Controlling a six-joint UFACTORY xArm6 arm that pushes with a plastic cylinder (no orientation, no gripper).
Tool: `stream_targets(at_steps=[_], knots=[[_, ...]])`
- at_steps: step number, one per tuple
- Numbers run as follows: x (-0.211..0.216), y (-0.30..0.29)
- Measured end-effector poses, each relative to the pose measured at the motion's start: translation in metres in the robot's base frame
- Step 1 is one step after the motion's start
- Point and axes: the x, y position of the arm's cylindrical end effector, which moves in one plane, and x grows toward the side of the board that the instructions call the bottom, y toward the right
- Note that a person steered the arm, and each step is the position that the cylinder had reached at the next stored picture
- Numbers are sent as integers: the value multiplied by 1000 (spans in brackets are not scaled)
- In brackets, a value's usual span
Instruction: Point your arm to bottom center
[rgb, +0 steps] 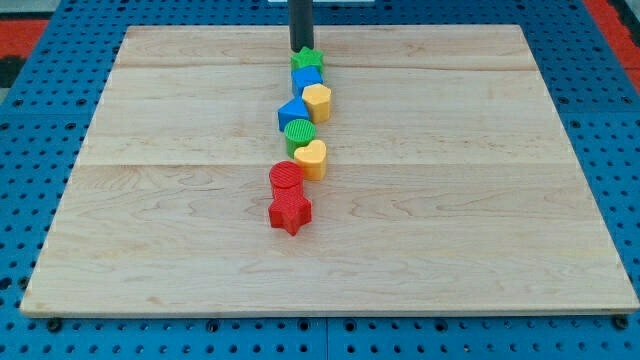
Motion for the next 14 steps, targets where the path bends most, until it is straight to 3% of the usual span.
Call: stream_targets(at_steps=[4,6,7,9,12,13,14], knots=[[3,22],[2,122],[32,193],[69,224],[286,212],[339,161],[350,79]])
